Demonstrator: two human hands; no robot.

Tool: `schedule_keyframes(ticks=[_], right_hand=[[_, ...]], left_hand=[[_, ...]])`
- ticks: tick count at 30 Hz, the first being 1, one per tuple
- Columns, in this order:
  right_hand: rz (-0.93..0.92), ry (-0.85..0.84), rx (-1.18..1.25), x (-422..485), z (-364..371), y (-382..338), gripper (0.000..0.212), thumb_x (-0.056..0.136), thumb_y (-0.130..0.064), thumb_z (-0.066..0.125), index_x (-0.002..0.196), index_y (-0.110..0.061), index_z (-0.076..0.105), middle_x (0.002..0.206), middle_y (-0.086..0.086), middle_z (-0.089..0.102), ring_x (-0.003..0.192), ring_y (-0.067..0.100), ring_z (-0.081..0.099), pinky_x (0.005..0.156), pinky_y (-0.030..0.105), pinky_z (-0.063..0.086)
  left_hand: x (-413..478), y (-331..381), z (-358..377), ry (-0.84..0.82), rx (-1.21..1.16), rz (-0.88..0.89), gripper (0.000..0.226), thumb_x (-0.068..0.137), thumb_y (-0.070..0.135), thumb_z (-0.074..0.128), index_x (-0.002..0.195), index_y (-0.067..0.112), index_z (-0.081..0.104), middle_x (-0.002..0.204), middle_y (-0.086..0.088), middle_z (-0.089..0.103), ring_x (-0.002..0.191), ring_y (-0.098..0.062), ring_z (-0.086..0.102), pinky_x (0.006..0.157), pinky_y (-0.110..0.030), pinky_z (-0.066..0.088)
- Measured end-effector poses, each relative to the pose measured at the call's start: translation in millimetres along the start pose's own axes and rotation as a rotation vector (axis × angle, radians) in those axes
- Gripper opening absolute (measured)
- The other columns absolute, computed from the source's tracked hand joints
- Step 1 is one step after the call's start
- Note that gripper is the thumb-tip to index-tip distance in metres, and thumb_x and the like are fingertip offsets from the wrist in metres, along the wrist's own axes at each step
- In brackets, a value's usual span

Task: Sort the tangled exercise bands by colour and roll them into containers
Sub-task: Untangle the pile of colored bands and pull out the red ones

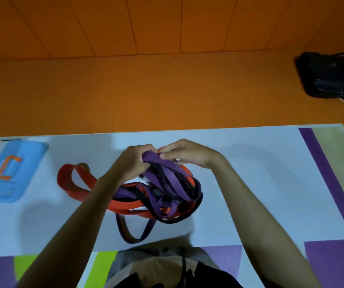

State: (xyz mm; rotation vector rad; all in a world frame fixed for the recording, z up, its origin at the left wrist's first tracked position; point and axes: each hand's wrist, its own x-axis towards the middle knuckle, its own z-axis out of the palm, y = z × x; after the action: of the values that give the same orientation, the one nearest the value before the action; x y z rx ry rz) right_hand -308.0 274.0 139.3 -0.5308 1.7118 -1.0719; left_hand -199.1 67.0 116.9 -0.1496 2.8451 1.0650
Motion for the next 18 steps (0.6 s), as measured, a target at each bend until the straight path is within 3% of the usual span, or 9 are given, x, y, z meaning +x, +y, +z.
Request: schedule_keyframes(ticks=[3, 6, 7, 9, 11, 13, 16, 18], right_hand=[[-0.021, 0.343, 0.065, -7.2, -25.3, 37.7, 0.019, 0.101, -0.024, 0.065, 0.114, -0.013, 0.075, 0.112, 0.007, 0.078, 0.108, 0.021, 0.072, 0.097, 0.034, 0.052], [0.052, 0.521, 0.161, -11.9, -29.4, 95.1, 0.021, 0.087, -0.010, 0.065, 0.107, -0.008, 0.071, 0.095, 0.015, 0.077, 0.082, 0.016, 0.071, 0.077, 0.031, 0.050], [0.080, 0.528, 0.164, -11.7, -24.2, 113.2, 0.022, 0.080, -0.007, 0.064, 0.101, -0.008, 0.070, 0.086, 0.013, 0.074, 0.071, 0.008, 0.067, 0.068, 0.025, 0.047], [0.121, 0.437, 0.145, -12.9, -7.6, 139.4, 0.022, 0.085, 0.010, 0.063, 0.097, -0.008, 0.066, 0.081, 0.001, 0.067, 0.066, -0.003, 0.062, 0.059, 0.019, 0.045], [0.176, 0.243, 0.117, -14.2, 10.3, 151.2, 0.041, 0.088, 0.021, 0.058, 0.108, -0.015, 0.063, 0.090, -0.007, 0.066, 0.079, 0.002, 0.064, 0.065, 0.013, 0.049], [0.198, 0.102, 0.071, -9.1, 24.4, 163.9, 0.053, 0.079, 0.011, 0.070, 0.121, -0.019, 0.059, 0.102, -0.007, 0.068, 0.092, 0.005, 0.066, 0.080, 0.013, 0.052], [0.175, 0.181, -0.008, 1.3, 38.7, 183.9, 0.059, 0.065, -0.009, 0.076, 0.119, -0.028, 0.063, 0.110, 0.002, 0.073, 0.104, 0.021, 0.070, 0.099, 0.039, 0.056], [0.170, 0.299, -0.057, 3.3, 42.9, 194.8, 0.052, 0.065, -0.014, 0.079, 0.113, -0.031, 0.070, 0.104, -0.005, 0.078, 0.100, 0.015, 0.073, 0.098, 0.043, 0.057]], left_hand=[[-6.3, -18.4, -9.1, 0.181, -0.161, -0.150, 0.026, 0.080, -0.001, 0.060, 0.084, 0.024, 0.065, 0.071, 0.001, 0.068, 0.063, -0.006, 0.063, 0.061, -0.018, 0.050], [-13.1, -38.3, -11.0, 0.386, -0.515, -0.378, 0.024, 0.090, 0.003, 0.048, 0.081, 0.013, 0.068, 0.070, -0.009, 0.073, 0.072, -0.026, 0.070, 0.072, -0.038, 0.057], [-14.0, -44.5, -9.4, 0.424, -0.613, -0.466, 0.027, 0.097, 0.004, 0.047, 0.079, 0.009, 0.067, 0.070, -0.011, 0.074, 0.075, -0.031, 0.070, 0.075, -0.041, 0.057], [-16.3, -53.3, -3.3, 0.437, -0.770, -0.609, 0.031, 0.105, 0.012, 0.045, 0.084, 0.004, 0.066, 0.077, -0.015, 0.076, 0.080, -0.031, 0.070, 0.075, -0.039, 0.056], [-18.0, -60.9, 6.2, 0.409, -0.881, -0.737, 0.032, 0.106, 0.017, 0.045, 0.088, 0.003, 0.066, 0.095, -0.024, 0.076, 0.081, -0.030, 0.070, 0.076, -0.037, 0.055], [-18.2, -65.5, 18.3, 0.389, -0.982, -0.836, 0.034, 0.107, 0.021, 0.044, 0.091, 0.002, 0.067, 0.109, -0.030, 0.074, 0.091, -0.036, 0.071, 0.089, -0.044, 0.056], [-20.4, -61.5, 30.1, 0.336, -1.069, -0.990, 0.052, 0.111, 0.045, 0.039, 0.100, 0.005, 0.071, 0.112, -0.023, 0.075, 0.108, -0.039, 0.072, 0.104, -0.054, 0.053], [-23.9, -58.1, 33.3, 0.307, -1.099, -1.066, 0.064, 0.108, 0.058, 0.037, 0.109, 0.006, 0.073, 0.114, -0.019, 0.076, 0.108, -0.038, 0.072, 0.104, -0.054, 0.053]])
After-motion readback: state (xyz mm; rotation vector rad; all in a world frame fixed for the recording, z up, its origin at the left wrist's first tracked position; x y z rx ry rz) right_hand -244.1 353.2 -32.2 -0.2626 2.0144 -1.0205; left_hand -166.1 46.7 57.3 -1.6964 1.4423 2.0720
